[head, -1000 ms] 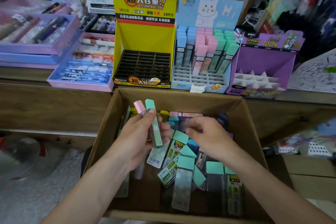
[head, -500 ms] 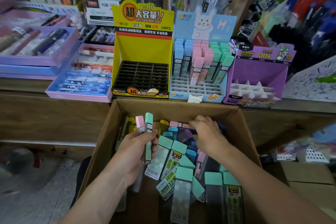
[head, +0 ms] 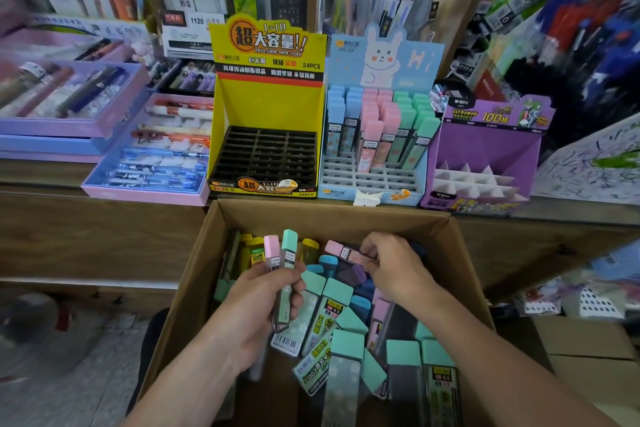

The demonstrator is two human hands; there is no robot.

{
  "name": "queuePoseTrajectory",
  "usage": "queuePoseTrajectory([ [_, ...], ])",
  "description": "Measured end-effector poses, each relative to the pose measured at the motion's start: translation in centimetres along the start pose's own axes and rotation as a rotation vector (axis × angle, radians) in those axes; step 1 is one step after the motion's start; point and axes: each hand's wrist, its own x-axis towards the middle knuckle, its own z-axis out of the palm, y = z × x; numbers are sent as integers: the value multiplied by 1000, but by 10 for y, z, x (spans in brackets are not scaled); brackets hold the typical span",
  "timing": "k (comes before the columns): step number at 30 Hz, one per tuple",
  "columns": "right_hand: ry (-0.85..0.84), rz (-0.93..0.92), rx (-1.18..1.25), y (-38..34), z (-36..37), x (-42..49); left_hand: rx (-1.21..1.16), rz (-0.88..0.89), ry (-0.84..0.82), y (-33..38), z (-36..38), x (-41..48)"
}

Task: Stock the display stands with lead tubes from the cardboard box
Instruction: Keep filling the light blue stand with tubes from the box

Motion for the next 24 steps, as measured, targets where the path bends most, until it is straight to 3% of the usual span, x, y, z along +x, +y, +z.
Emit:
queuePoseTrajectory([
  [9, -149, -49, 167, 3, -8, -4, -20, -33, 1, 2, 5, -3],
  [15, -100, -124, 450, -4, -22, -16, -19, -31, 4, 5, 8, -4],
  [24, -133, -274, 689, -4, -46, -28, -30, -38, -20, 8, 5, -5],
])
